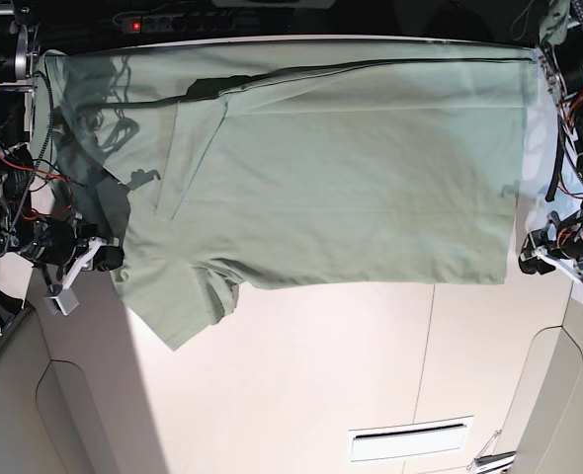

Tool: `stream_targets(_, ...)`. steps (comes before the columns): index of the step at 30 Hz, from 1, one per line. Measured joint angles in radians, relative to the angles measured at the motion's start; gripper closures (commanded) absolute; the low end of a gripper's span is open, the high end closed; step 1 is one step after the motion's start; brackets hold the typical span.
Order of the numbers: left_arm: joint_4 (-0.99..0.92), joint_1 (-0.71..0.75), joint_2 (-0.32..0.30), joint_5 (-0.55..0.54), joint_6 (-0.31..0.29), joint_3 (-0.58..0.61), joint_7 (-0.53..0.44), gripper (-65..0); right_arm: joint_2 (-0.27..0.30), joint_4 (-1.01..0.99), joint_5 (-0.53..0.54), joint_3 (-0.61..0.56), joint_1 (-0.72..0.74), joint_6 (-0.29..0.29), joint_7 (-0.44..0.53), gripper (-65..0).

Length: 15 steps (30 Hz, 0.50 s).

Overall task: Fold the T-shirt properly
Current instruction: 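Grasp the hem corners with both grippers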

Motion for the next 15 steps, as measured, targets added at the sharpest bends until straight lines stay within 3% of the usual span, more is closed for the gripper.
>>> stream_targets(6, -0.051, -0.036, 0.01, -0.027, -0.015, 0.0, -0.01, -31.9, 0.0, 0.0, 0.0, 0.0, 0.0, 0.0, 0.0, 0.0)
stream_targets(15, -0.05, -0.042, 0.097, -0.045, -0.022, -0.003, -0.036, -31.9, 0.0, 0.0, 0.0, 0.0, 0.0, 0.0, 0.0, 0.0)
